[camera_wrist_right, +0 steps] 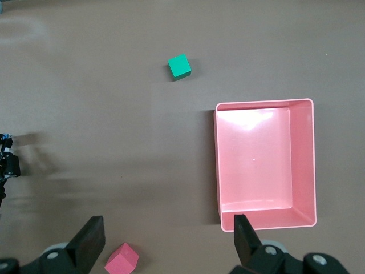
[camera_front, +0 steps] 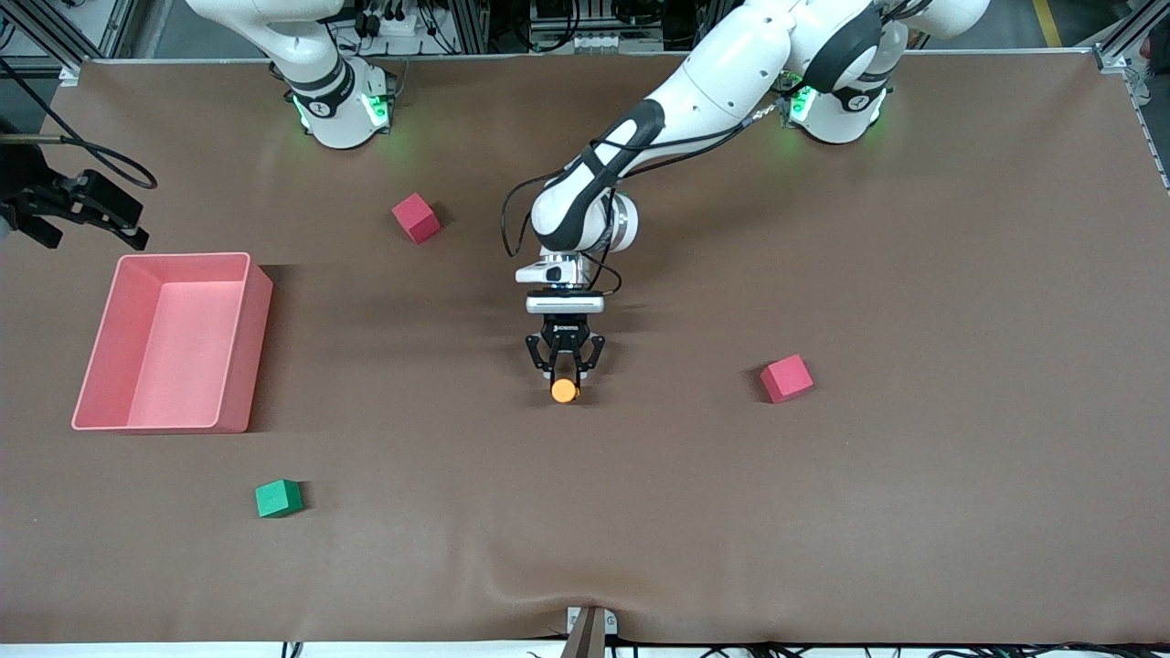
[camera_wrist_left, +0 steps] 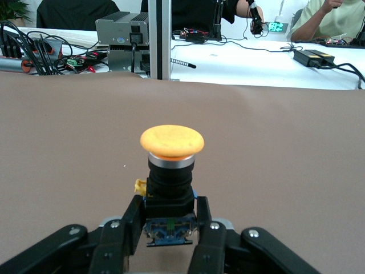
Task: Place and upright button with both arms
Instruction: 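Open the left gripper and raise it off the upright button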
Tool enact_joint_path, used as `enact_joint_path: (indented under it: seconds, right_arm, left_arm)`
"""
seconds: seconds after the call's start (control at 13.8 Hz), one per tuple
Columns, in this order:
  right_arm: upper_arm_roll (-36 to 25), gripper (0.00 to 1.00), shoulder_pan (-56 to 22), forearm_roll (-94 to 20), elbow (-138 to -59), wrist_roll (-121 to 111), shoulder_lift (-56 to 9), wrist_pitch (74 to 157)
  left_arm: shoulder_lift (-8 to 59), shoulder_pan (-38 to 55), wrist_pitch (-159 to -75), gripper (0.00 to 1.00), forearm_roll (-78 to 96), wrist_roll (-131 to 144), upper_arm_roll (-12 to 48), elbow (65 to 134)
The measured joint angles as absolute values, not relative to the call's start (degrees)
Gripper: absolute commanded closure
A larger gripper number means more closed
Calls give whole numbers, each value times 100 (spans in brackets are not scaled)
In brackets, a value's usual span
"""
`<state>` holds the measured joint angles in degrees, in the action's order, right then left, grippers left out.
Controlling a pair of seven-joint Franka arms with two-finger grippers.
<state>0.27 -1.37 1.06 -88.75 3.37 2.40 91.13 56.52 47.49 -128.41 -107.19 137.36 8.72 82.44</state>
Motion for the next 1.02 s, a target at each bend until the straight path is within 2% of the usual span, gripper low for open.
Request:
enact_joint_path:
  seconds: [0.44, 0.51, 0.58, 0.87, 1.02]
  right_arm:
    - [28, 0, -138, 106, -8875, 337, 240, 9112]
    - [28, 0, -138, 106, -8875, 337, 240, 9112]
    - [28, 0, -138, 106, -8875, 337, 240, 9111]
    - [29, 0, -138, 106, -8875, 337, 239, 9109]
    - [30, 0, -139, 106, -8875, 337, 239, 9107]
  left_arm:
    - [5850, 4783, -12814, 100, -11015, 13760, 677, 8278]
    - [5856, 4796, -12803, 65, -11021, 13771, 668, 8278]
    - [5859, 4802, -12796, 1, -11025, 13775, 664, 8278]
    - [5921, 4908, -12827, 0, -10975, 13742, 699, 8289]
    - [5926, 4905, -12810, 0, -10353, 13742, 953, 8175]
